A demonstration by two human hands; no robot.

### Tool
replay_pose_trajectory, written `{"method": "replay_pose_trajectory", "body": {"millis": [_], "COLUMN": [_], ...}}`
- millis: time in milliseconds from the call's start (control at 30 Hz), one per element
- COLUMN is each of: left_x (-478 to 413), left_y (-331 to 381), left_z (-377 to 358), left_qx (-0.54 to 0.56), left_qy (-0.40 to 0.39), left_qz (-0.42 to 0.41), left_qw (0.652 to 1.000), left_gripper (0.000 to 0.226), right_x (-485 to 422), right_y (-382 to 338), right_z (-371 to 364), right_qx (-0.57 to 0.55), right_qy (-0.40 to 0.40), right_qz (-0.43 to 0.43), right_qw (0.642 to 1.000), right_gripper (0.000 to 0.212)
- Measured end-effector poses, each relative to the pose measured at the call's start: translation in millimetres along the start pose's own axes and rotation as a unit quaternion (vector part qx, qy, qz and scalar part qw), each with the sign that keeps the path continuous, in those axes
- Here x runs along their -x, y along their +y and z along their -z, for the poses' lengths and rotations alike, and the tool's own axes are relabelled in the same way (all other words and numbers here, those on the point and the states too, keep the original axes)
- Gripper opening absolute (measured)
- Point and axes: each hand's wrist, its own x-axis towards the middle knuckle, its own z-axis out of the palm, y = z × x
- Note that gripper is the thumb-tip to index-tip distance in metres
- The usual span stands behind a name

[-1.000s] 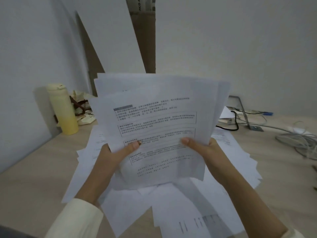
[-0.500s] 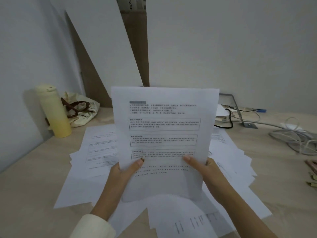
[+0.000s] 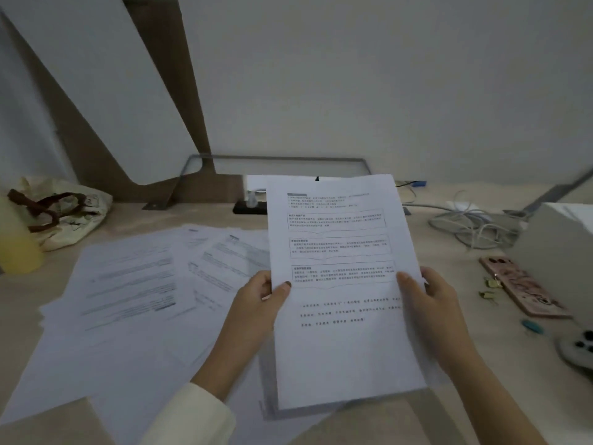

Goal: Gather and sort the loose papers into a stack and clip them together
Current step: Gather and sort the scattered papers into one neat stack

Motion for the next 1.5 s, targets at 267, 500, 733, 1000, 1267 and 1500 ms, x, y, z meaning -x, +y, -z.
{"method": "replay_pose_trajectory", "body": {"millis": [267,500,733,1000,1267,1500], "left_x": [0,9,11,-20,-15,3], "left_y": [-10,-35,-35,-38,-80,-102], "left_z": [-91,-139,-138,-52,41,69], "left_qx": [-0.128,-0.291,-0.4,-0.426,-0.513,-0.52], "left_qy": [-0.229,-0.225,-0.187,-0.157,-0.084,0.011], "left_qz": [0.069,0.007,-0.076,-0.08,0.038,0.044], "left_qw": [0.962,0.93,0.894,0.888,0.854,0.853], "left_gripper": [0.031,0.034,0.027,0.064,0.088,0.118], "right_x": [13,21,27,12,-5,-26], "right_y": [52,89,88,32,-1,8], "right_z": [89,120,119,46,-60,-104], "right_qx": [0.159,0.302,0.444,0.336,0.125,0.006], "right_qy": [0.062,0.114,0.109,-0.098,-0.267,-0.211], "right_qz": [-0.11,-0.162,-0.141,-0.02,-0.12,-0.233], "right_qw": [0.979,0.932,0.878,0.937,0.948,0.949], "right_gripper": [0.017,0.022,0.041,0.04,0.048,0.055]}}
